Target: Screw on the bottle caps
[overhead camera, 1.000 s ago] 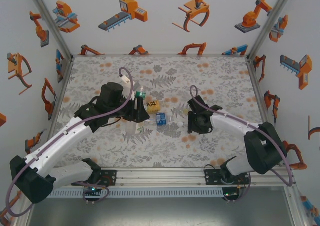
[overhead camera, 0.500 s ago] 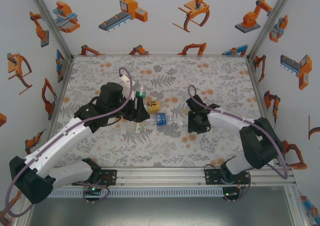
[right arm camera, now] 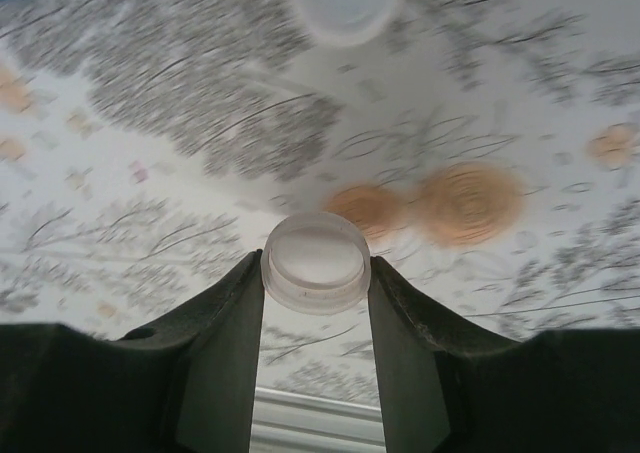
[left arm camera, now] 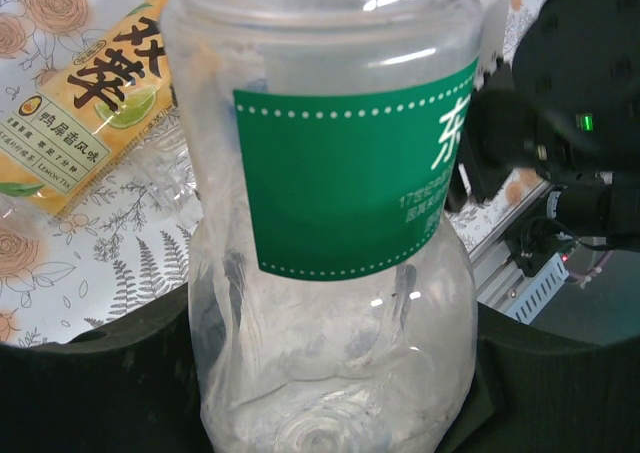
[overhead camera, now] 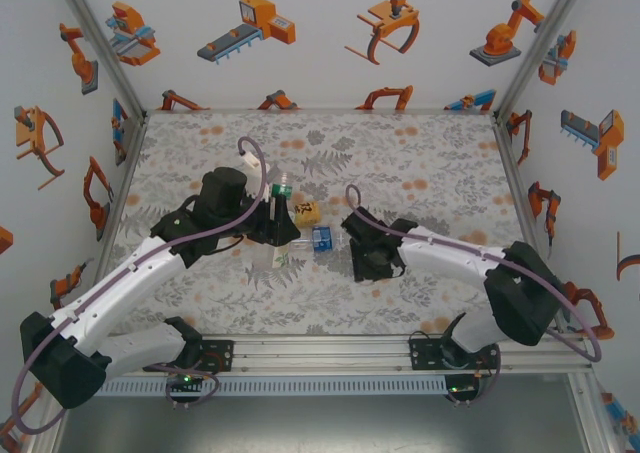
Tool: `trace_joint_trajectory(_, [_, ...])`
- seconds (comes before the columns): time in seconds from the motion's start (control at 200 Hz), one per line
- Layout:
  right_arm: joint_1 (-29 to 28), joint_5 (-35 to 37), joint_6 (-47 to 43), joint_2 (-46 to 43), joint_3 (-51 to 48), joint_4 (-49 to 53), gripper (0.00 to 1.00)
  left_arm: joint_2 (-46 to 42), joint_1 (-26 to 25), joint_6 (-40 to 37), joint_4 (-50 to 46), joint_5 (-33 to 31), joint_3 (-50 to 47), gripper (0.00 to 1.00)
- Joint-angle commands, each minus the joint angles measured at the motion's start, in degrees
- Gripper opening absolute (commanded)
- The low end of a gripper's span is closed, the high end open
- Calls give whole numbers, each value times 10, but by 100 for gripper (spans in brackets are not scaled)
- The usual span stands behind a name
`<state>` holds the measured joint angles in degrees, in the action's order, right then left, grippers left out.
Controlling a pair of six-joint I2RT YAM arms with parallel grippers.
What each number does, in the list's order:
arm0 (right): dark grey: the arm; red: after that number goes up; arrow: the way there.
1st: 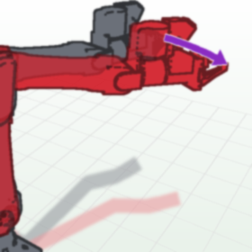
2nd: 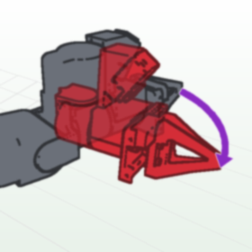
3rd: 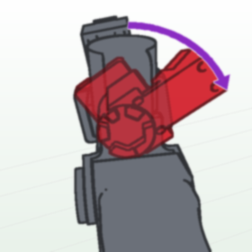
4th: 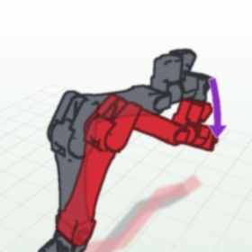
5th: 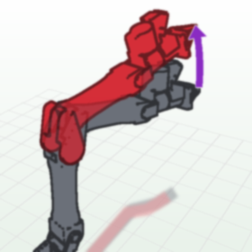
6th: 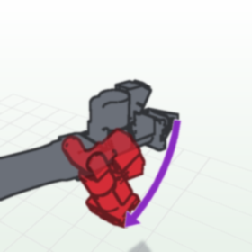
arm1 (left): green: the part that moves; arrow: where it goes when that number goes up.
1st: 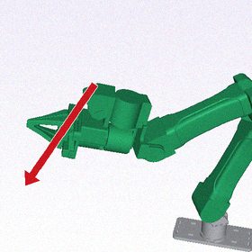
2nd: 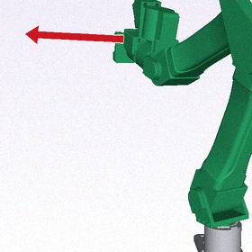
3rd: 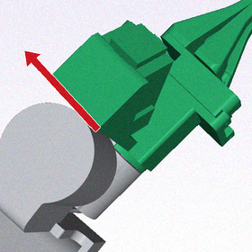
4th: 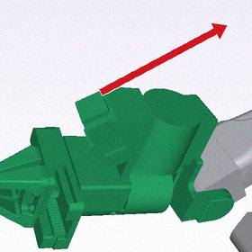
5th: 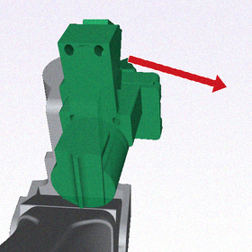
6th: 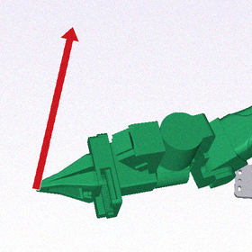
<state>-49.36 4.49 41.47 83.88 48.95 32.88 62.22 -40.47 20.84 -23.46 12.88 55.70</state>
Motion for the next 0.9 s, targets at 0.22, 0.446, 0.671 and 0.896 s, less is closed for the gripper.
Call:
trace_joint_trajectory(0.22, [-107, 32, 94, 62, 49, 18, 40, -8, 0, 9, 16, -5, -1, 0])
trace_joint_trajectory(0.446, [-109, 17, 97, 96, 57, 17, 42, -23, 0, 13, 9, -12, -5, 0])
trace_joint_trajectory(0.671, [-110, 9, 97, 110, 68, 22, 46, -47, 0, 13, -16, -22, -5, 0])
trace_joint_trajectory(0.896, [-110, 17, 98, 81, 68, 31, 50, -90, 0, 17, -38, -46, -14, 0])
